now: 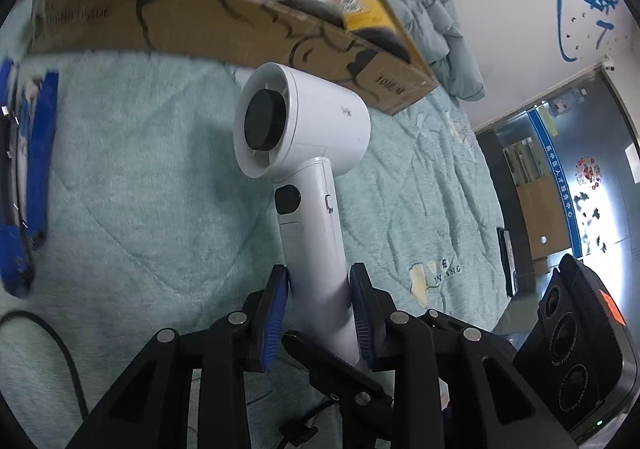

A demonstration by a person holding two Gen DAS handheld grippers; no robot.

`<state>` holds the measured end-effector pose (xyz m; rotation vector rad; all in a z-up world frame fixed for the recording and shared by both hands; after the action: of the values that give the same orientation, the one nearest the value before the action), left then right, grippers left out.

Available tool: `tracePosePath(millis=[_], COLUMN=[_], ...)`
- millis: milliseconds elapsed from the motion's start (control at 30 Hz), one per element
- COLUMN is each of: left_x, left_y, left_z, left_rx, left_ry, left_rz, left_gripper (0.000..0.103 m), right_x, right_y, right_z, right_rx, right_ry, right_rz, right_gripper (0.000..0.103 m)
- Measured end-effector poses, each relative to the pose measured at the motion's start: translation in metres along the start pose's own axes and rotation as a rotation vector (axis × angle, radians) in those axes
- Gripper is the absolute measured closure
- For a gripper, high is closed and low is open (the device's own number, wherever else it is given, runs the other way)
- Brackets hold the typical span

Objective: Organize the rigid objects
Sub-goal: 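Lift the hair dryer and lower it into the box beside the can, then open both tools and withdraw them toward the blue stapler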

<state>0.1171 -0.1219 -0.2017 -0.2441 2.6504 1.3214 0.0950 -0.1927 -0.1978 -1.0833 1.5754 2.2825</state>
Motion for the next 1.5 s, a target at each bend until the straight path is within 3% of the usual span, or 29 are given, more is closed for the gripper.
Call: tracePosePath(millis=[200,433,633,833,1000,1267,1367,1500], left_x=[-0.034,-0.108,-0.178,-0.246,-0.275,-0.273,-0.27,-0.265], left_y=[0.046,0.098,0.109,0.083,0.046,0.011,0.017,0.041], left_z=[-0.017,-0.031,-0.027,-0.011,0.009,0.034,0.035,0.034], left_rx=[-0.017,-0.017,-0.02,-0.02,-0.024,-0.099,-0.065,-0.099], left_ry=[-0.07,-0.137,-0.161,-0.128,-0.091,-0.072,-0.066,-0.09], left_rz=[-0.122,-0.247,-0.247,-0.171,-0.08,0.02,0.006,-0.078], left_gripper=[0.075,0.075,0.075,0.075,0.074,0.07,0.066,0.058], right_x=[-0.044,-0.115,-0.171,-0.212,-0.22,-0.214,-0.213,-0.212], right_y=[0.02,0.034,0.014,-0.016,-0.047,-0.065,-0.059,-0.041], right_z=[0.006,0.013,0.002,-0.019,-0.037,-0.046,-0.049,-0.051], right_rx=[0.002,0.019,0.029,0.014,0.009,0.031,0.043,0.067], right_ry=[0.045,0.121,0.122,0.055,-0.024,-0.082,-0.105,-0.111], right_rz=[-0.098,-0.209,-0.223,-0.17,-0.108,-0.047,-0.072,-0.134], right_gripper=[0.075,0.075,0.075,0.075,0.075,0.075,0.075,0.072])
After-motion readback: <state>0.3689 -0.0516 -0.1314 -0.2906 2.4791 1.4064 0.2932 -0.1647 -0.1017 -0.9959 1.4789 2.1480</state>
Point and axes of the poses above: each gripper's, at about its wrist camera, not at the fingertips, and y roughly against the way its jaws point, z to its left, x to its underside, the point moved 8 cm from there along -y, roughly the way its jaws point, and after that the axes turned 6 degrees about y, right-handed, at the moved point
